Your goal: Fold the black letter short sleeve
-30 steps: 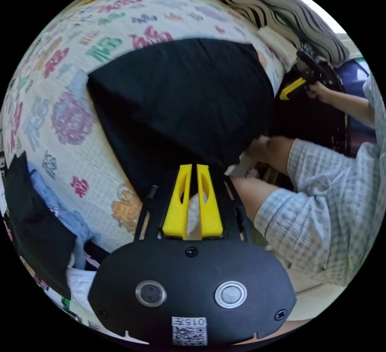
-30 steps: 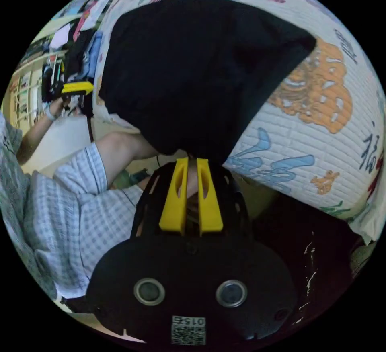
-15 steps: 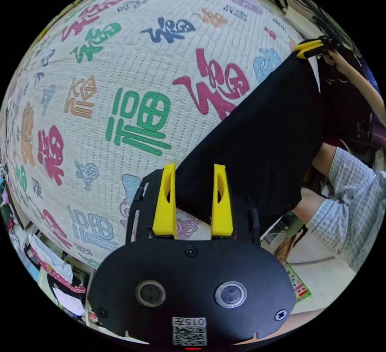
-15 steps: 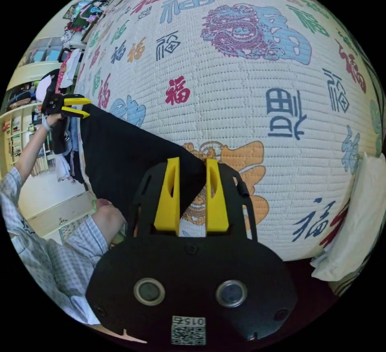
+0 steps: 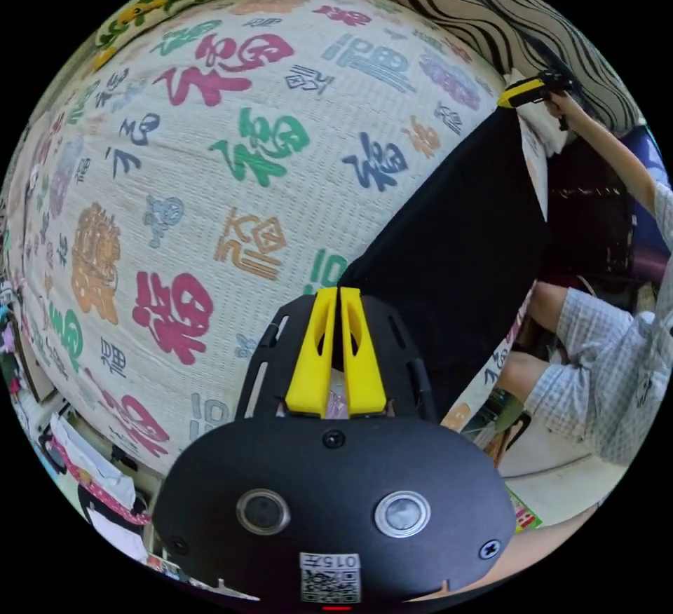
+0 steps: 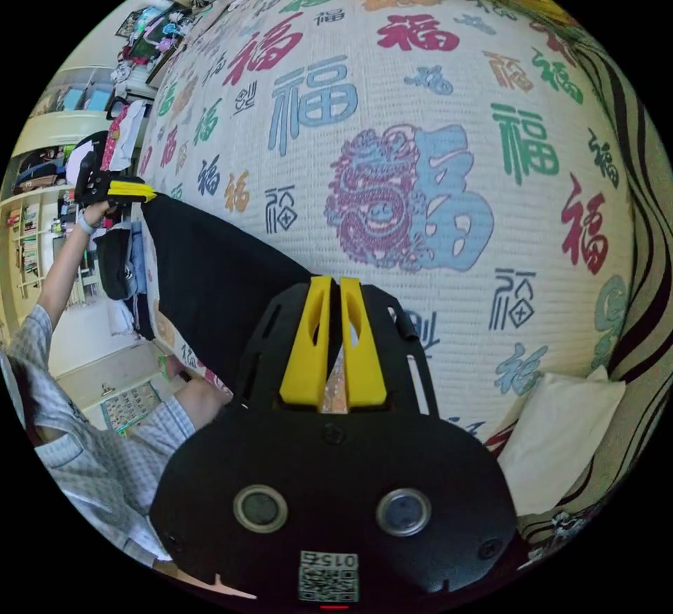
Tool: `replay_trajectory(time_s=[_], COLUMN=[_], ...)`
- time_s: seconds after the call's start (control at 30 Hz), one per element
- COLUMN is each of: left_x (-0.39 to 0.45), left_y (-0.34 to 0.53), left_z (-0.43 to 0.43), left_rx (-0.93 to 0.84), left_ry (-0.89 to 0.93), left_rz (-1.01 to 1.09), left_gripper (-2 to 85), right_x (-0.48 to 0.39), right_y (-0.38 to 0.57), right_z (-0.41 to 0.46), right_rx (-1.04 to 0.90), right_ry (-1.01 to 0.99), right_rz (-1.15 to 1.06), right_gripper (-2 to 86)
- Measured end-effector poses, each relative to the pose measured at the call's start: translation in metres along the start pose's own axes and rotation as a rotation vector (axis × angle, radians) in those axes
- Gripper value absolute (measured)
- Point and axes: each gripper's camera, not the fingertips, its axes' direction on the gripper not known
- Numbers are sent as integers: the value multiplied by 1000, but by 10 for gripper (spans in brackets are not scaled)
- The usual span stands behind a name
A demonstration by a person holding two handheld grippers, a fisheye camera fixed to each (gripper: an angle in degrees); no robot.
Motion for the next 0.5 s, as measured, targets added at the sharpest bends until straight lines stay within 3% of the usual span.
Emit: replay_trajectory(time_s=[0.13, 0.3, 0.4, 0.5], left_x=[-16, 9, 34, 50], left_y=[13, 91, 129, 166], left_z=[26, 51, 92, 136], left_rx=[-77, 98, 133, 51], left_ry=[-80, 255, 425, 376], left_rz=[-125, -281, -377, -564], left_gripper=[21, 57, 71, 88], right_x=[-4, -50, -84, -110], right_y=[-23, 17, 38, 54], right_z=[21, 18, 66, 110], right_rx=[-111, 31, -134, -275], right_ry=[110, -79, -232, -177], right_rz=[27, -87, -159, -148], right_gripper=[49, 42, 14, 30])
